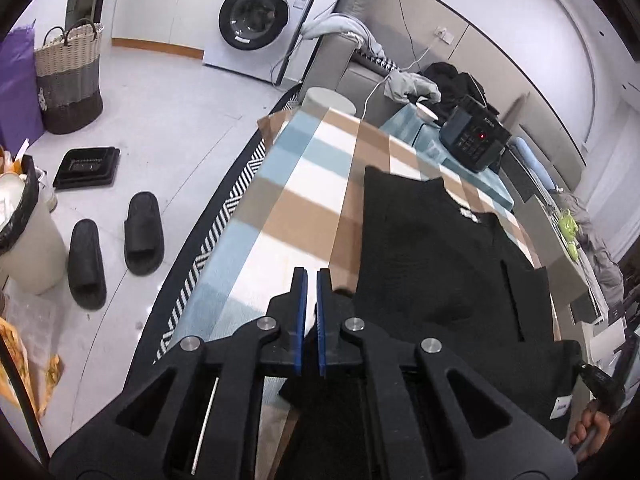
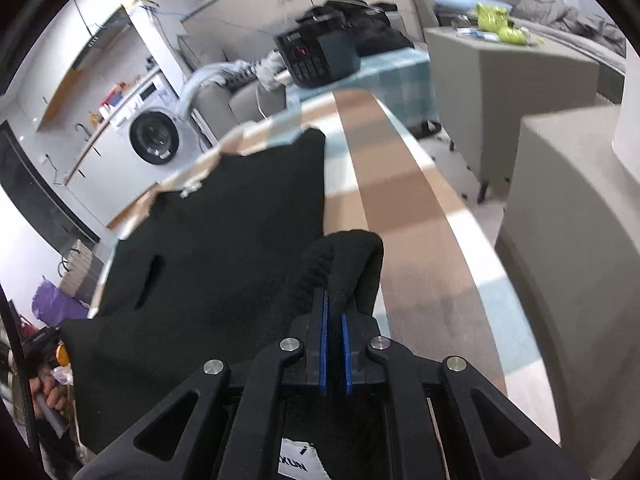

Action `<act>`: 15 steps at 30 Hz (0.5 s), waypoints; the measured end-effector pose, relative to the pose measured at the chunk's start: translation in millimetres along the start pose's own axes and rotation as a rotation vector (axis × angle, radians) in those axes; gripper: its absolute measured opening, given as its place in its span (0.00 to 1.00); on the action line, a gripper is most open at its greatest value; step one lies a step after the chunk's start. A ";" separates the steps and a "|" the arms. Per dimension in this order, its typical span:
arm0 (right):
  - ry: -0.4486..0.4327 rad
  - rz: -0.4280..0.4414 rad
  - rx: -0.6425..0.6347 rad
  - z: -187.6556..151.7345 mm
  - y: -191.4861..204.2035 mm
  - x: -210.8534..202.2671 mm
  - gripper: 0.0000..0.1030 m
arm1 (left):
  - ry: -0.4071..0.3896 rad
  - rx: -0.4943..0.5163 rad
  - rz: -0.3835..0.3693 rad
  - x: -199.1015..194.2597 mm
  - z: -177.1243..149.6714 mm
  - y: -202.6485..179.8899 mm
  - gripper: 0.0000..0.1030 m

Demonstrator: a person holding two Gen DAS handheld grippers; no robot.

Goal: Fold small clothes

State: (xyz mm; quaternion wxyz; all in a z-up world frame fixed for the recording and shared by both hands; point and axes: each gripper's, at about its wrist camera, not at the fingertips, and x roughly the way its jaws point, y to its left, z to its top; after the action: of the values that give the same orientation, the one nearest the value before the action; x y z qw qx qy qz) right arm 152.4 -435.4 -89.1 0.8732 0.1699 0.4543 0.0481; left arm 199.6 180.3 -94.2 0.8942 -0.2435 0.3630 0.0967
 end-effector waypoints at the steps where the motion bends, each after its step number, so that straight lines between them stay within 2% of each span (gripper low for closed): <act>1: 0.006 0.010 0.001 -2.7 -1.3 0.0 0.11 | 0.005 0.013 -0.002 -2.4 -3.7 -0.2 0.02; 2: 0.002 0.018 0.003 -4.8 -2.7 -3.3 0.14 | 0.009 0.025 0.003 -4.8 -7.2 -1.3 0.04; 3: -0.004 0.021 0.003 -6.0 -4.5 -5.6 0.22 | 0.012 0.037 0.005 -7.8 -10.6 -2.8 0.12; 4: -0.013 0.021 0.010 -6.9 -7.0 -8.2 0.32 | 0.012 0.052 -0.002 -12.9 -14.4 -3.7 0.26; 5: -0.020 0.021 0.023 -7.1 -10.2 -10.5 0.37 | 0.002 0.062 0.003 -19.0 -19.3 -4.5 0.35; 6: -0.019 0.027 0.040 -6.9 -14.1 -10.7 0.45 | -0.013 0.068 0.019 -23.9 -23.0 -5.6 0.55; 7: -0.015 0.032 0.057 -6.8 -17.0 -9.9 0.45 | -0.035 0.084 0.027 -28.0 -27.5 -6.5 0.68; 10: 0.018 0.062 0.102 -5.6 -21.6 -0.6 0.45 | -0.026 0.097 0.012 -29.4 -36.5 -7.0 0.69; 15: 0.034 0.081 0.098 -1.7 -11.6 15.0 0.45 | 0.018 0.107 -0.018 -12.5 -42.5 -15.7 0.69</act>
State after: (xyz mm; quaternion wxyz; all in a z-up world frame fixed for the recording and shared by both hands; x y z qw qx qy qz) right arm 159.0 -442.3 -105.6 0.8533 0.2300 0.4636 0.0638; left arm 170.5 145.3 -106.0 0.9035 -0.1994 0.3733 0.0669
